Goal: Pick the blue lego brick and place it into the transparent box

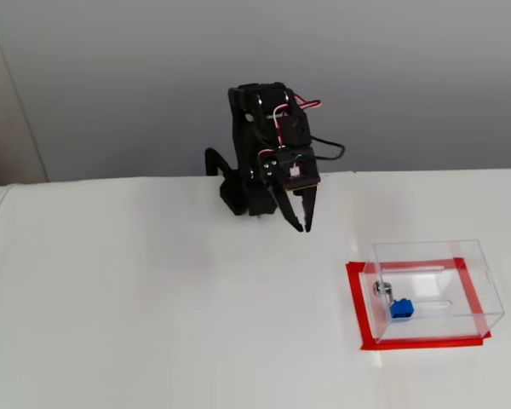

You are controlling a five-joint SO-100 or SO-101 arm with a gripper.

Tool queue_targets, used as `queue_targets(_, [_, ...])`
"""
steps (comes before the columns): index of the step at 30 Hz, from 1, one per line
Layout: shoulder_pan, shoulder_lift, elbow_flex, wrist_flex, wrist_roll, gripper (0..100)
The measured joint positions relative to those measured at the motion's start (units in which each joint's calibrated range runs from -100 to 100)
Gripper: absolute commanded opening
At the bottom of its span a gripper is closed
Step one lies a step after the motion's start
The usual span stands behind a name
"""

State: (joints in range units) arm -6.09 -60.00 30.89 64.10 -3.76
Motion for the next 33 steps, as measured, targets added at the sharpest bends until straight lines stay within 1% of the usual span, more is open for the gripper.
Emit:
queue_targets(8, [6.62, -12.85, 17.74, 0.0, 0.05, 1])
queue_targets(23, [7.16, -34.16, 45.37, -0.09, 0.05, 1])
queue_targets(25, [7.16, -36.62, 48.72, -0.09, 0.88, 1])
queue_targets(29, [7.16, -39.07, 53.31, -0.09, 4.3, 2])
queue_targets(33, [8.76, -39.24, 55.25, -0.34, 5.42, 2])
